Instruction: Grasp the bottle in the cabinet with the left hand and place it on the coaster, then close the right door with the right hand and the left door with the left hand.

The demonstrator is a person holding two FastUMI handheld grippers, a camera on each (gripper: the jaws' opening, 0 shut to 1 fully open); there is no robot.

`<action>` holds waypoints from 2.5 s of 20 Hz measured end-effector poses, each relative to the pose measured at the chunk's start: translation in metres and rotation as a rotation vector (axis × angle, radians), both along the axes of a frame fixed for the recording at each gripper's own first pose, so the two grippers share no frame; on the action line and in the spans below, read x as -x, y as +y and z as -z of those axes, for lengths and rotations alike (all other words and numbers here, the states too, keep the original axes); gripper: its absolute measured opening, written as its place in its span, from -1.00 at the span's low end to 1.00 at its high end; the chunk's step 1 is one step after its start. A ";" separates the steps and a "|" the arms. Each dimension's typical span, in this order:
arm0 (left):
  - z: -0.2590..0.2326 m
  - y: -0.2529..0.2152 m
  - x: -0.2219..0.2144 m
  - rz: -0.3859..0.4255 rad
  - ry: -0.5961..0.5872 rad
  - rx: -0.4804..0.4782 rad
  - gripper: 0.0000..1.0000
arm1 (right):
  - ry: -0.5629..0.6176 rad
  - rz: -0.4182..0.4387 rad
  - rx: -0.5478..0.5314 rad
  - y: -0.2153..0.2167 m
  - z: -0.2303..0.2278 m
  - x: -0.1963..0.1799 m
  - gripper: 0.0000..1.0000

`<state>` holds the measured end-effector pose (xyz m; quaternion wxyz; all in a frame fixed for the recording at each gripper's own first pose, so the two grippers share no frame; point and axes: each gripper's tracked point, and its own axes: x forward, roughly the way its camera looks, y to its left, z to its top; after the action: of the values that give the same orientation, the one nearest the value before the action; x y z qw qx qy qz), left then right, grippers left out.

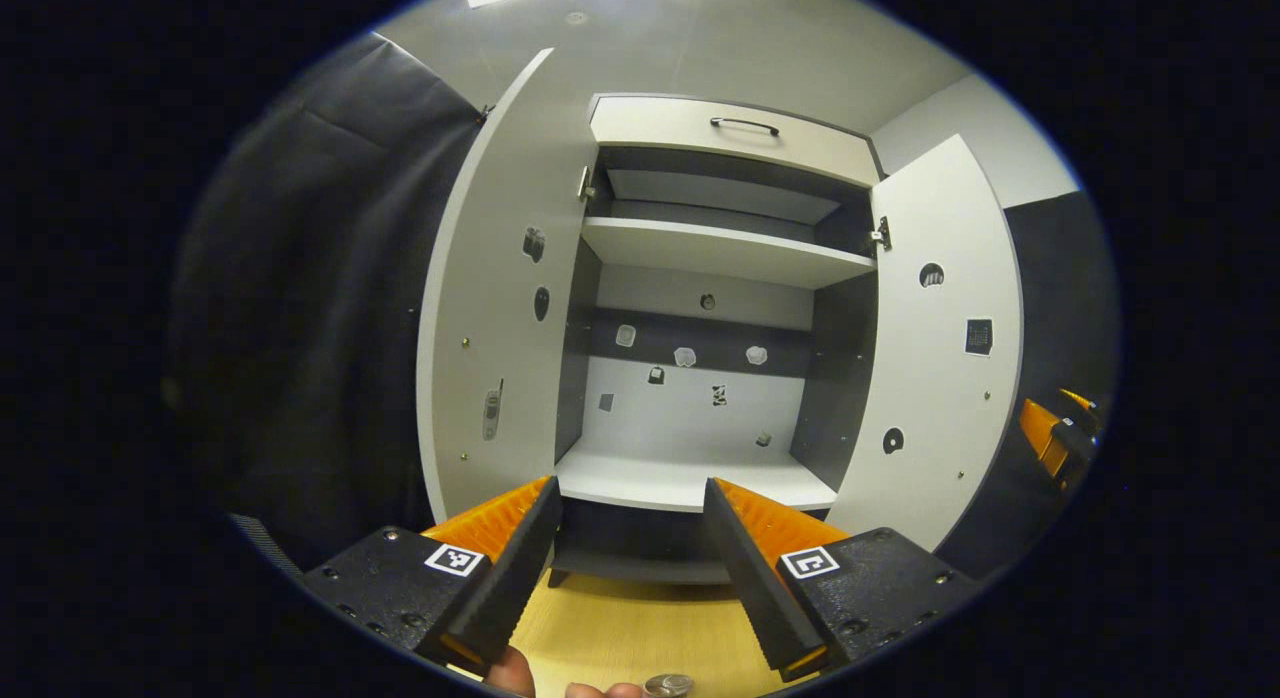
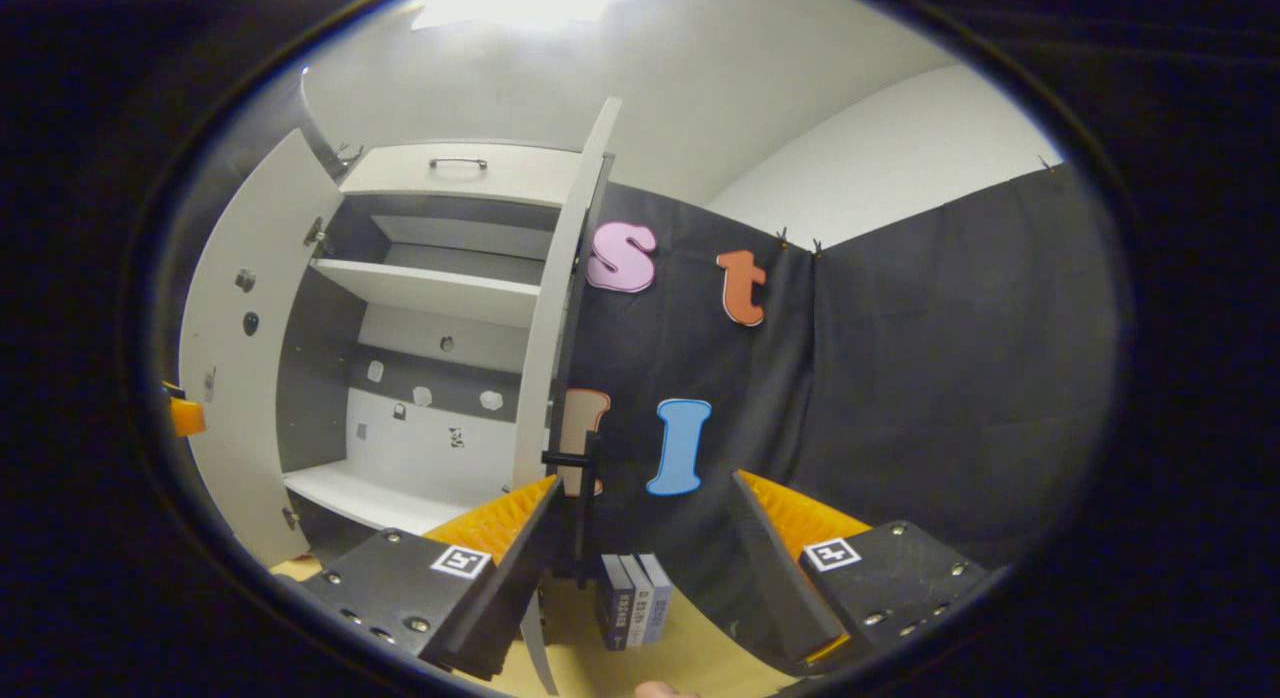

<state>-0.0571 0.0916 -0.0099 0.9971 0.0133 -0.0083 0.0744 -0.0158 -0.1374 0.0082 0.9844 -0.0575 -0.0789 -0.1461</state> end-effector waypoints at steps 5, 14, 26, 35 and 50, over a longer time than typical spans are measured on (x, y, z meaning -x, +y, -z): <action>0.003 0.026 0.008 -0.073 0.006 -0.012 0.85 | 0.029 -0.014 0.032 0.003 0.007 -0.012 0.96; -0.024 0.078 0.031 -0.207 -0.065 -0.001 0.85 | 0.050 -0.113 0.015 0.021 0.014 -0.021 0.91; -0.023 0.131 0.051 -0.332 -0.053 -0.004 0.84 | 0.053 -0.261 0.039 0.104 0.013 -0.040 0.90; -0.009 0.160 0.060 -0.379 -0.021 0.032 0.85 | 0.033 -0.395 0.056 0.163 0.005 -0.058 0.91; 0.007 0.188 0.028 -0.370 0.011 0.077 0.85 | 0.017 -0.410 0.102 0.193 0.010 -0.057 0.91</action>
<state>-0.0848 0.2797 -0.0168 0.9662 -0.0233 0.0027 0.2567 0.0417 0.0552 -0.0022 0.9900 -0.0913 -0.0879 0.0621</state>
